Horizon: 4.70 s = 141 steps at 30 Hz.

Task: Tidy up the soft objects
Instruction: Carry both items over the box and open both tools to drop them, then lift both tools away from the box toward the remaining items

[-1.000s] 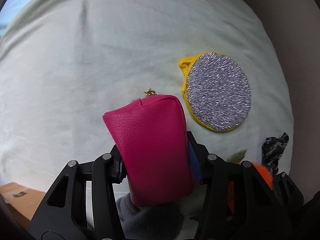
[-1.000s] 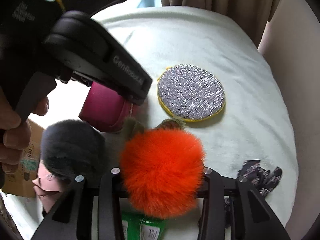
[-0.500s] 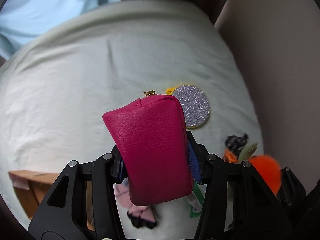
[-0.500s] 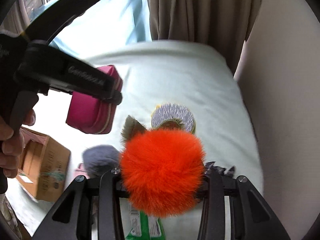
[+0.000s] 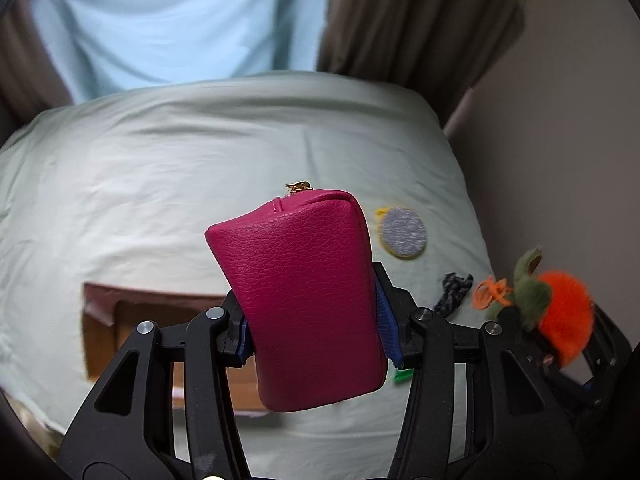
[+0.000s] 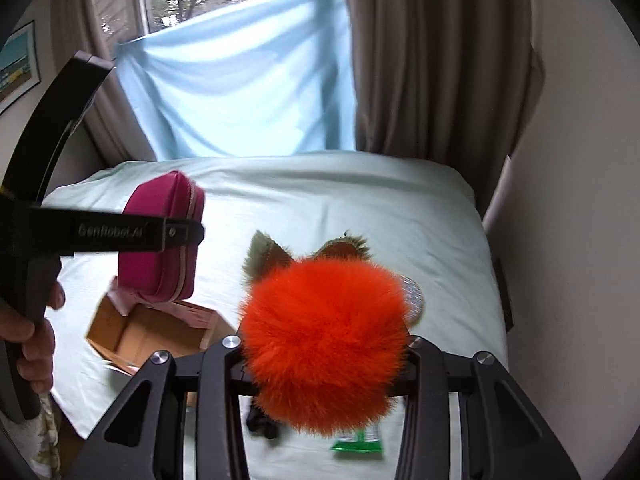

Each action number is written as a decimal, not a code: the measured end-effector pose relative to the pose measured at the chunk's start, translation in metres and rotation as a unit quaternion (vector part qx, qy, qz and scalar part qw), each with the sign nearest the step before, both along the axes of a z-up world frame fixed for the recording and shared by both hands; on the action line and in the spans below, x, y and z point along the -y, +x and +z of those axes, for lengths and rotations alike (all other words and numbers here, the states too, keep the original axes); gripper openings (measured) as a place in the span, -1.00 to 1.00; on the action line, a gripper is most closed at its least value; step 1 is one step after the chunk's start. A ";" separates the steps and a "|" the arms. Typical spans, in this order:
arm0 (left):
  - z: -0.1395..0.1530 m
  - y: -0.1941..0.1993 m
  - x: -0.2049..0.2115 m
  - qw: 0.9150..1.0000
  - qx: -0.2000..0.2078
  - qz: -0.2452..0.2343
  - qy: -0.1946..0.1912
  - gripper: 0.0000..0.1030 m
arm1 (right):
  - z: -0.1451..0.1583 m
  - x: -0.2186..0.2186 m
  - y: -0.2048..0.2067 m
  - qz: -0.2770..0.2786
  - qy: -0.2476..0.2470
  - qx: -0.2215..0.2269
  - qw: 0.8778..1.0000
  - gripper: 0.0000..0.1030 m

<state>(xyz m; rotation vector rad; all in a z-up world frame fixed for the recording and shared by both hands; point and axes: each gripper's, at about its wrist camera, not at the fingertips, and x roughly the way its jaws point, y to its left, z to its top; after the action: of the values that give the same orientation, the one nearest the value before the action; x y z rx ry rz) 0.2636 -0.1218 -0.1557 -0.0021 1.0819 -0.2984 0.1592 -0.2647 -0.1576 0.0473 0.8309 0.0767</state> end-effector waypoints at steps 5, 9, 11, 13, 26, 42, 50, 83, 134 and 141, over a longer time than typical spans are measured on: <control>0.015 -0.022 -0.078 0.999 0.002 0.032 -0.002 -0.13 | 0.024 -0.052 -0.003 0.013 0.007 0.000 1.000 -0.29; 0.001 -0.035 -0.132 0.999 -0.008 0.043 0.010 -0.13 | 0.024 -0.096 0.001 0.014 0.016 -0.008 1.000 -0.29; -0.003 -0.041 -0.159 0.999 -0.014 0.043 0.015 -0.13 | 0.025 -0.122 0.003 0.013 0.024 -0.015 1.000 -0.29; -0.012 -0.042 -0.184 0.999 -0.023 0.040 0.025 -0.13 | 0.023 -0.143 0.007 0.009 0.027 -0.023 0.999 -0.29; -0.105 -0.009 -0.288 0.994 -0.094 -0.006 0.048 -0.13 | -0.053 -0.247 0.050 -0.027 0.072 -0.128 0.989 -0.29; -0.223 0.019 -0.257 0.976 -0.185 -0.086 0.076 -0.13 | -0.196 -0.249 0.112 -0.088 0.113 -0.303 0.942 -0.29; -0.265 0.031 -0.240 0.965 -0.217 -0.109 0.095 -0.13 | -0.253 -0.241 0.131 -0.082 0.119 -0.379 0.914 -0.29; -0.163 -0.010 -0.266 0.982 -0.122 -0.117 0.086 1.00 | -0.175 -0.238 0.096 -0.066 0.123 -0.309 0.941 0.99; 0.041 -0.194 -0.096 0.989 0.142 0.025 0.038 1.00 | 0.045 0.005 -0.153 -0.171 -0.004 0.074 0.982 0.99; 0.007 -0.179 -0.022 0.990 0.130 0.022 0.047 1.00 | 0.012 0.063 -0.128 -0.161 -0.018 0.049 0.986 0.99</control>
<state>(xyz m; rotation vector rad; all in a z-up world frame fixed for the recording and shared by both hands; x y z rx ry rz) 0.0847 -0.1000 -0.1488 0.0937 0.8356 -0.2007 0.0313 -0.3277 -0.1458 0.1423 0.7175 -0.2384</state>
